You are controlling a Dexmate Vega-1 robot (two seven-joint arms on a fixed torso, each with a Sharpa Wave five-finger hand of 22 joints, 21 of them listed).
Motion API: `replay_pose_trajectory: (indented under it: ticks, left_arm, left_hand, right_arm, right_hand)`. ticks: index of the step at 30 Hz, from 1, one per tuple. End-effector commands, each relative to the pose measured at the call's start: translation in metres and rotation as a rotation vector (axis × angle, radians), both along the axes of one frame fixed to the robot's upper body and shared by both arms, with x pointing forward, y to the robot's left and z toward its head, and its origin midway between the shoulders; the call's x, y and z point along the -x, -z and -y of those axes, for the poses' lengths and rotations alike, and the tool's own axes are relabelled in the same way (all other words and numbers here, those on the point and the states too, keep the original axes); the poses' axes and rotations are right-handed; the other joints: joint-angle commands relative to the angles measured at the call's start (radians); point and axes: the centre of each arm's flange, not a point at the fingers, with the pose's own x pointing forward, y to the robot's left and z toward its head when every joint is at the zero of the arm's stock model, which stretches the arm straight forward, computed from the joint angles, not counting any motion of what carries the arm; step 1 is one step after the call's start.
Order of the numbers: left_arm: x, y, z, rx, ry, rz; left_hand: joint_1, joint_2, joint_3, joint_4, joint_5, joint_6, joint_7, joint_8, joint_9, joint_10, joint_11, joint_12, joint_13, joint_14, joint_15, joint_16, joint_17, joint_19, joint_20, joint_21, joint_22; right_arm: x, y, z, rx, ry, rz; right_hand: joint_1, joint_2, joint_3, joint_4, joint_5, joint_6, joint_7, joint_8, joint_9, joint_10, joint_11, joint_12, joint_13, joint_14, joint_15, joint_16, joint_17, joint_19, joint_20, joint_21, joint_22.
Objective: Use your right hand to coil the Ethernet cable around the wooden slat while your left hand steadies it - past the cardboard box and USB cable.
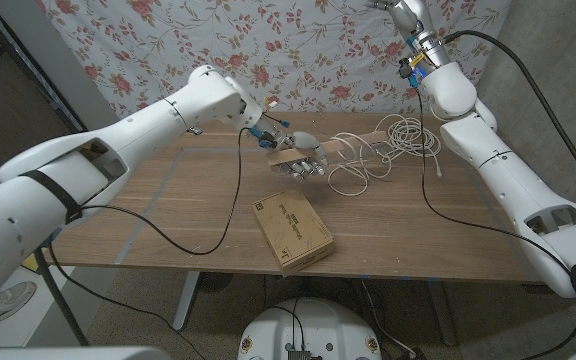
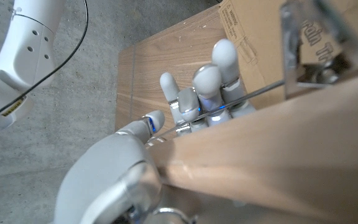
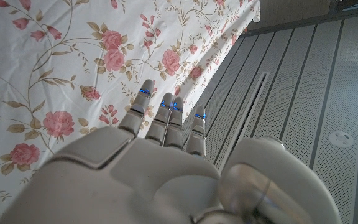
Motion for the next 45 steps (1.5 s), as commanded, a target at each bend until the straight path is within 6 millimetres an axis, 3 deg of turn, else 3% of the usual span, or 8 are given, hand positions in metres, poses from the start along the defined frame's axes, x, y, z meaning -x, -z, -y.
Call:
replay_pose_trajectory:
  ticks: [1, 18, 21, 27, 31, 36, 40, 45]
  left_arm:
    - [0.01, 0.021, -0.011, -0.045, -0.139, -0.104]
    - [0.003, 0.036, -0.017, -0.116, -0.197, -0.13]
    - [0.003, 0.033, -0.016, -0.15, -0.201, -0.114]
    - [0.003, 0.025, -0.014, -0.212, -0.196, -0.055]
    - [0.005, 0.018, -0.013, -0.252, -0.191, 0.015]
    - [0.009, 0.004, -0.011, -0.311, -0.166, 0.131]
    - [0.014, -0.005, -0.008, -0.358, -0.136, 0.206]
    - [0.018, -0.013, -0.006, -0.406, -0.124, 0.261]
  left_hand:
    - [0.07, 0.102, 0.025, -0.005, -0.024, -0.042, 0.051, -0.001, 0.009, 0.029, -0.005, 0.001, -0.003, 0.093, -0.095, -0.016, -0.015, 0.023, -0.016, -0.003, -0.017]
    - [0.098, 0.09, 0.059, -0.013, -0.101, -0.067, 0.053, -0.016, 0.009, 0.01, -0.004, -0.038, -0.035, 0.092, -0.097, -0.021, -0.039, 0.038, -0.025, -0.001, -0.045]
    - [0.09, 0.05, 0.014, -0.04, -0.15, -0.104, 0.06, -0.027, 0.012, 0.006, 0.004, -0.118, -0.125, 0.089, -0.101, -0.047, -0.075, 0.037, -0.035, -0.008, -0.066]
    - [0.106, -0.06, -0.104, -0.177, -0.199, -0.168, 0.054, -0.064, -0.024, -0.019, 0.007, -0.372, -0.42, 0.103, -0.108, -0.196, -0.311, 0.046, -0.045, -0.062, -0.093]
    - [0.075, -0.104, -0.146, -0.184, -0.193, -0.21, 0.029, -0.096, -0.063, -0.08, -0.005, -0.429, -0.463, 0.062, -0.107, -0.302, -0.424, 0.018, -0.029, -0.127, -0.099]
    - [0.073, -0.171, -0.187, -0.218, -0.179, -0.313, 0.014, -0.145, -0.114, -0.239, 0.026, -0.495, -0.477, -0.083, -0.093, -0.431, -0.421, -0.154, 0.082, -0.237, -0.089]
    - [0.132, -0.164, -0.307, -0.253, -0.171, -0.443, 0.032, -0.218, -0.142, -0.489, 0.097, -0.575, -0.488, -0.397, -0.007, -0.517, -0.383, -0.439, 0.218, -0.324, -0.077]
    - [0.202, -0.144, -0.444, -0.263, -0.146, -0.579, 0.06, -0.323, -0.164, -0.711, 0.152, -0.603, -0.455, -0.671, 0.086, -0.517, -0.322, -0.655, 0.304, -0.385, -0.068]
  right_arm:
    - [0.007, 0.003, 0.002, -0.017, 0.007, 0.038]
    - [0.004, 0.006, 0.005, -0.016, 0.004, 0.046]
    - [0.004, 0.006, 0.005, -0.016, 0.003, 0.049]
    - [0.003, 0.008, 0.007, -0.021, 0.006, 0.049]
    - [0.003, 0.009, 0.008, -0.025, 0.0, 0.048]
    - [0.002, 0.009, 0.007, -0.021, -0.003, 0.047]
    - [0.002, 0.008, 0.006, -0.019, -0.007, 0.049]
    - [0.001, 0.008, 0.005, -0.022, -0.009, 0.051]
  right_hand:
    - [0.005, -0.001, 0.002, -0.006, -0.003, 0.006, 0.0, 0.002, 0.0, 0.012, -0.002, 0.008, 0.0, 0.012, 0.002, 0.0, -0.002, 0.015, 0.001, 0.005, 0.002]
    - [0.012, 0.001, 0.002, -0.007, -0.008, 0.008, -0.001, 0.001, 0.0, 0.02, -0.004, 0.007, -0.007, 0.033, -0.001, -0.001, -0.015, 0.027, -0.002, 0.004, 0.003]
    - [0.012, 0.001, 0.001, -0.007, -0.01, 0.009, -0.001, 0.001, -0.001, 0.022, -0.002, 0.007, -0.008, 0.038, -0.001, -0.001, -0.018, 0.031, -0.002, 0.005, 0.003]
    - [0.013, 0.002, 0.001, -0.007, -0.011, 0.01, -0.002, 0.001, -0.001, 0.026, 0.0, 0.007, -0.01, 0.044, -0.003, -0.002, -0.022, 0.036, -0.005, 0.005, 0.003]
    - [0.014, 0.003, 0.001, -0.007, -0.012, 0.011, -0.002, 0.001, -0.001, 0.028, -0.002, 0.007, -0.011, 0.05, -0.004, -0.001, -0.024, 0.039, -0.004, 0.005, 0.003]
    - [0.015, 0.004, 0.001, -0.007, -0.014, 0.013, -0.001, 0.001, -0.001, 0.032, 0.0, 0.007, -0.013, 0.058, -0.008, 0.0, -0.028, 0.045, -0.009, 0.006, 0.003]
    - [0.014, 0.006, 0.0, -0.006, -0.015, 0.014, 0.0, 0.001, -0.001, 0.038, 0.006, 0.008, -0.015, 0.066, -0.01, 0.0, -0.031, 0.048, -0.008, 0.005, 0.004]
    - [0.013, 0.007, 0.0, -0.004, -0.016, 0.015, 0.002, 0.001, -0.001, 0.039, 0.006, 0.008, -0.016, 0.074, -0.013, 0.001, -0.034, 0.054, -0.008, 0.006, 0.004]
